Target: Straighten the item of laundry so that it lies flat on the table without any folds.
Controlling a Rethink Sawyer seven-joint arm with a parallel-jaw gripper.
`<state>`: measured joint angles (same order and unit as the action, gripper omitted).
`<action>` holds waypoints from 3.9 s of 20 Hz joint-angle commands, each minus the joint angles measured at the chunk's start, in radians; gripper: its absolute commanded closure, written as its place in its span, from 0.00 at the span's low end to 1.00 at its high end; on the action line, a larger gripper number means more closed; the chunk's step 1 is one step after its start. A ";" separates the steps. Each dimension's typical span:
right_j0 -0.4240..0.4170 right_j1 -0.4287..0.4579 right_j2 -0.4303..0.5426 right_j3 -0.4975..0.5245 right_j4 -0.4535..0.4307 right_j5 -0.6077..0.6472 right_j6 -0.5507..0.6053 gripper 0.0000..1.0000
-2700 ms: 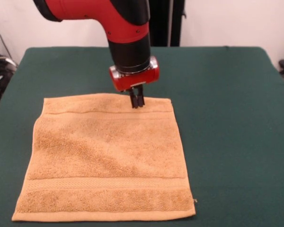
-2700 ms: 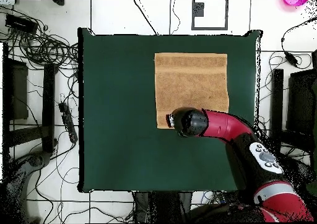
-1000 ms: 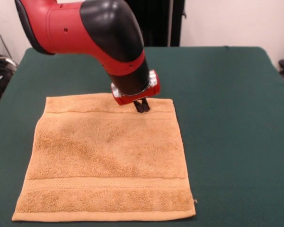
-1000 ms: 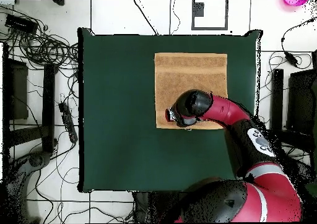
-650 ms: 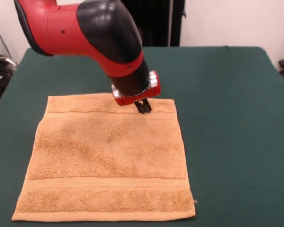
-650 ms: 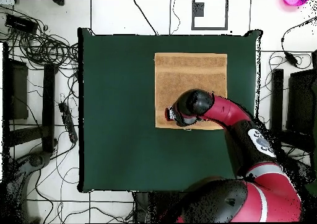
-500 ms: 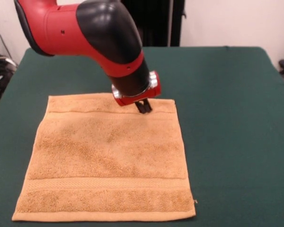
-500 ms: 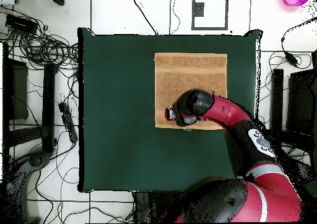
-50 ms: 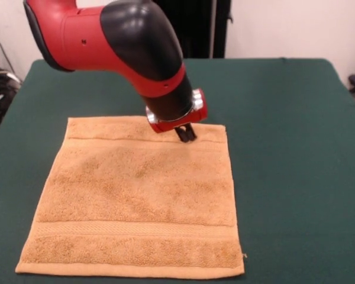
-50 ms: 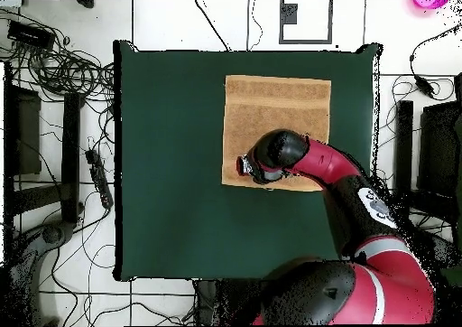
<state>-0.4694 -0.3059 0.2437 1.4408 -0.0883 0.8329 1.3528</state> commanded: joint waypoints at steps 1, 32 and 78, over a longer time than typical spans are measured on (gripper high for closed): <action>0.103 -0.001 0.045 0.140 0.008 -0.127 0.202 1.00; 0.340 -0.075 -0.319 0.020 -0.016 -0.189 0.267 1.00; 0.221 0.195 -0.301 -0.145 0.155 0.183 0.229 1.00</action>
<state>-0.2817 -0.2463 -0.0645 1.2947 0.0661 0.9000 1.3528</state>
